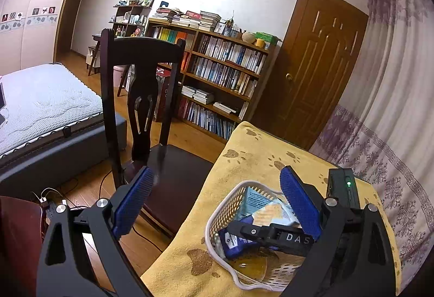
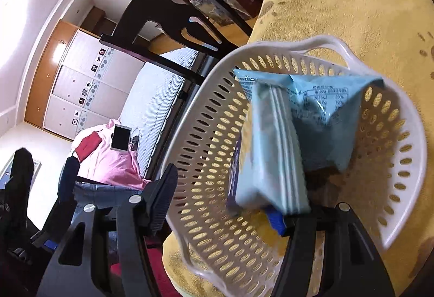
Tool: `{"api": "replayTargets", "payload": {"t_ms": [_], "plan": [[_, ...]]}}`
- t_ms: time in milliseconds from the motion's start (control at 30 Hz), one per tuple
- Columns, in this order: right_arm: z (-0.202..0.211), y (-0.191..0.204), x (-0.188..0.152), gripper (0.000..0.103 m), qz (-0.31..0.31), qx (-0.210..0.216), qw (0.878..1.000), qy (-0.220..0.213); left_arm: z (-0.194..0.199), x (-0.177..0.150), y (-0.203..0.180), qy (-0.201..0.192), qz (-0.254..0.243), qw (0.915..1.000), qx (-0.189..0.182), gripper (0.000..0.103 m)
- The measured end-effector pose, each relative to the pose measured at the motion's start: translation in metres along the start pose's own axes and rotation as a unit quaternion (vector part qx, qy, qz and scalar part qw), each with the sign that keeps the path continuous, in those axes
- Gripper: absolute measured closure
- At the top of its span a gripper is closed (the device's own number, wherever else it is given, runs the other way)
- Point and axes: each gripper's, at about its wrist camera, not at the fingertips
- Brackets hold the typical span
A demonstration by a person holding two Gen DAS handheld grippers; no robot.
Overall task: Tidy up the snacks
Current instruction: 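Lower the blue-and-white wafer pack into the basket and open the right tool, then withdraw both tools from the basket back over the table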
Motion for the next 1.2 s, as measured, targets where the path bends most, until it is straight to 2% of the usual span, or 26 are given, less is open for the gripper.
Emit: {"api": "replayTargets", "payload": {"t_ms": [100, 267, 500, 567, 700, 867, 1000, 1200], "plan": [[0.008, 0.000, 0.001, 0.042, 0.004, 0.003, 1.000, -0.011, -0.001, 0.000, 0.001, 0.001, 0.001, 1.0000, 0.001, 0.008], [0.038, 0.017, 0.000, 0.042, 0.044, -0.002, 0.997, -0.057, -0.002, 0.000, 0.001, 0.002, 0.000, 1.0000, 0.001, 0.008], [0.075, 0.020, 0.005, 0.042, 0.070, -0.057, 0.987, -0.133, 0.001, 0.001, 0.002, -0.002, -0.002, 1.0000, -0.002, 0.007], [0.085, 0.017, 0.004, 0.042, 0.069, -0.052, 0.987, -0.139, 0.001, 0.001, 0.002, -0.002, 0.001, 1.0000, -0.001, 0.008], [0.096, 0.012, -0.004, 0.042, 0.065, -0.044, 0.988, -0.133, 0.002, 0.001, 0.003, -0.002, 0.002, 1.0000, -0.001, 0.007], [0.099, 0.002, -0.026, 0.042, 0.034, 0.013, 0.994, -0.100, 0.001, -0.001, 0.000, -0.001, -0.003, 1.0000, -0.002, 0.007], [0.085, 0.005, -0.033, 0.042, 0.026, 0.039, 0.996, -0.070, 0.002, -0.002, -0.002, 0.001, -0.006, 1.0000, -0.004, 0.007], [0.062, 0.002, -0.018, 0.042, 0.011, 0.036, 0.998, -0.054, 0.005, -0.002, -0.003, -0.001, -0.007, 1.0000, -0.006, 0.007]]}}
Point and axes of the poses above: each gripper's, at about its wrist camera, not at the fingertips, and z roughly against the way its jaws point, y to its left, x to its top, and after that the axes turned 5 degrees about z, right-handed
